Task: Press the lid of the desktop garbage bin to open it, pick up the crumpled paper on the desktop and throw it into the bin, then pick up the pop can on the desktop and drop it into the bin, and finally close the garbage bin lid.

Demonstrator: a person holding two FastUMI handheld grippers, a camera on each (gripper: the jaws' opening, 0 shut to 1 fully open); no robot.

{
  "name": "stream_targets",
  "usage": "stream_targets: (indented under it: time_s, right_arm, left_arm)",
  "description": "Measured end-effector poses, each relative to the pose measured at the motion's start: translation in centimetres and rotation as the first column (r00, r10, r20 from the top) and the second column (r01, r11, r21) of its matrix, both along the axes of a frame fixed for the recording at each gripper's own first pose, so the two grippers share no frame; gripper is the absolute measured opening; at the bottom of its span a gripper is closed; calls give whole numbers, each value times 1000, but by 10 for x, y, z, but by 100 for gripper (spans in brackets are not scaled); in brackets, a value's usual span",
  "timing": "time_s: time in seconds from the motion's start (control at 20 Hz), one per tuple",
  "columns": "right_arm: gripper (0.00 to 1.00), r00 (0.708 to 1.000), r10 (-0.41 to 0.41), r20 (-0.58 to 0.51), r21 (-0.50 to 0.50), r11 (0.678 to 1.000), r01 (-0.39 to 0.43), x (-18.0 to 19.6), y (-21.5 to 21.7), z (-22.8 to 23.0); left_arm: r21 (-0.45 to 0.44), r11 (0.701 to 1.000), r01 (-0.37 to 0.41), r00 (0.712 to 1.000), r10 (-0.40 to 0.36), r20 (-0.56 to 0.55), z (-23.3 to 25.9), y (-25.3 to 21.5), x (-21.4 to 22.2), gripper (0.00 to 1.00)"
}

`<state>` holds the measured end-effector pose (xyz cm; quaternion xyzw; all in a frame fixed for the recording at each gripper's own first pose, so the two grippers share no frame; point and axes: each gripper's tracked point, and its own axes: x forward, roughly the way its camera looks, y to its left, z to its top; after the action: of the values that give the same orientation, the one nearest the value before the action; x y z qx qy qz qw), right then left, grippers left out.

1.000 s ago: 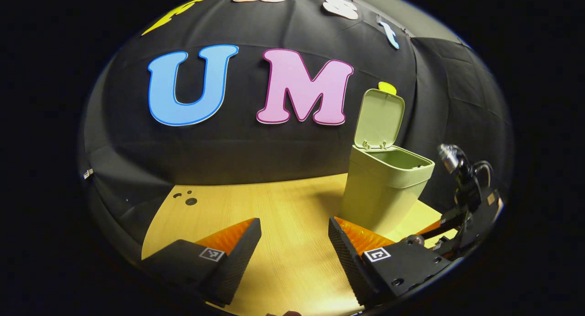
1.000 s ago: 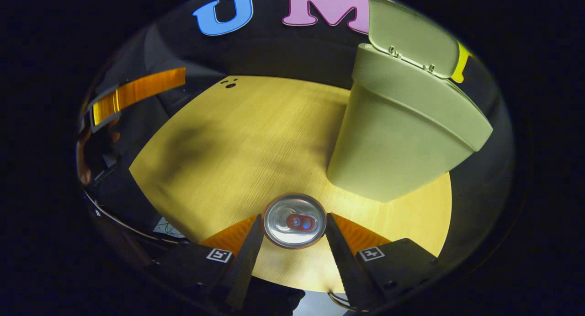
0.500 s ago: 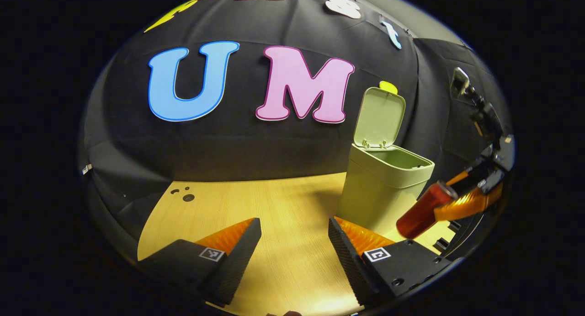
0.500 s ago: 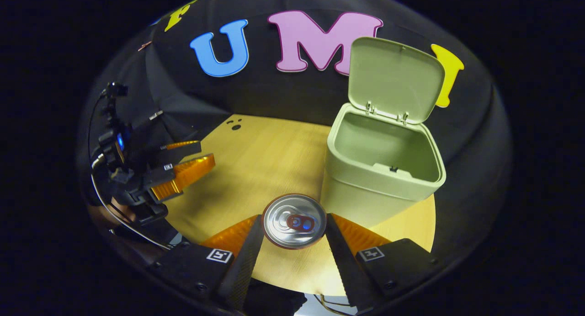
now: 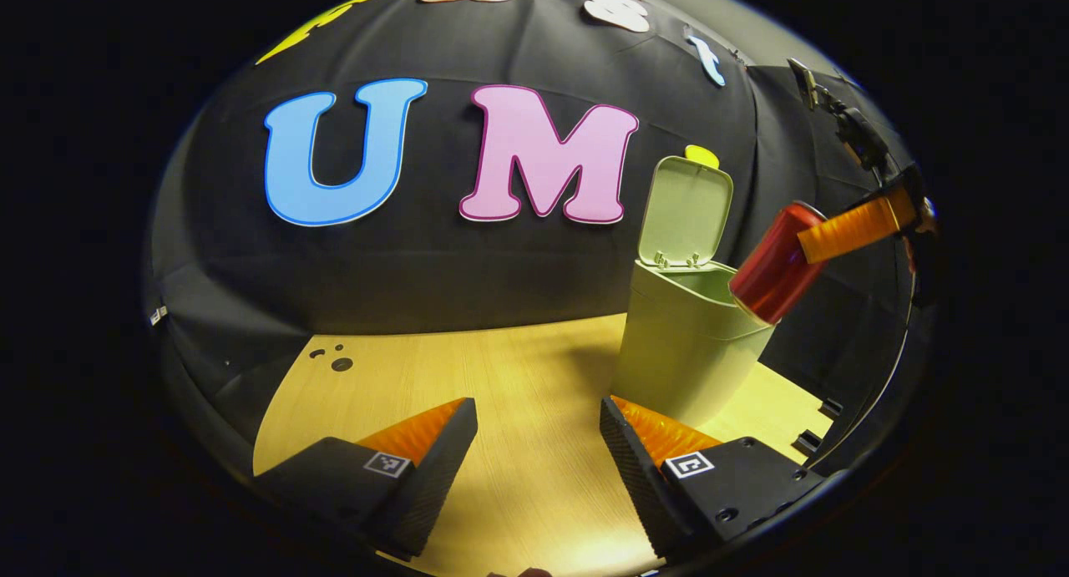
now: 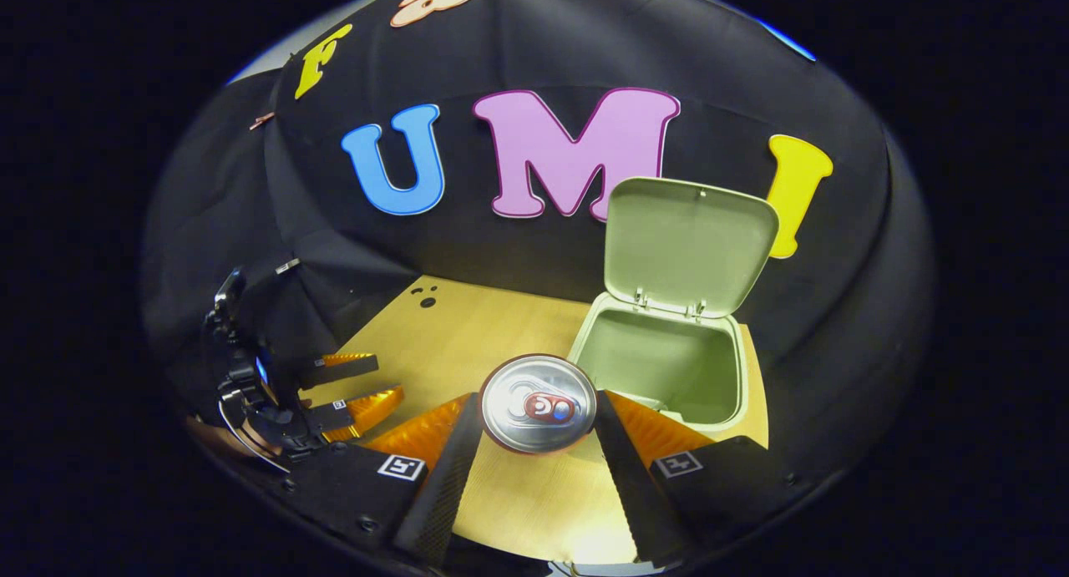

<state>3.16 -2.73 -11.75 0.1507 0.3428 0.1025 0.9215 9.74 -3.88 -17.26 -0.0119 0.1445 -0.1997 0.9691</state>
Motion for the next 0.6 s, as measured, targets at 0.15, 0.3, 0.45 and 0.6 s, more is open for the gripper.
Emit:
stream_targets:
  time_s: [0.15, 0.3, 0.45, 0.6]
  right_arm:
    - [84, 999, -37, 10, 10, 999, 37, 14, -16, 1]
    - [79, 997, -68, 22, -5, 998, 68, 32, -35, -6]
    - [83, 997, -83, -1, -39, 996, 83, 47, -53, -27]
    - [84, 995, -91, -26, -67, 994, 89, 60, -63, -48]
  left_arm:
    - [-3, 1000, -2, 1000, 2, -9, -2, 0, -3, 95]
    - [4, 1000, -5, 1000, 5, -10, -3, 2, -4, 95]
    - [6, 1000, -9, 1000, 9, -15, -4, 3, -5, 95]
    - [12, 1000, -13, 1000, 14, -13, -4, 5, -4, 95]
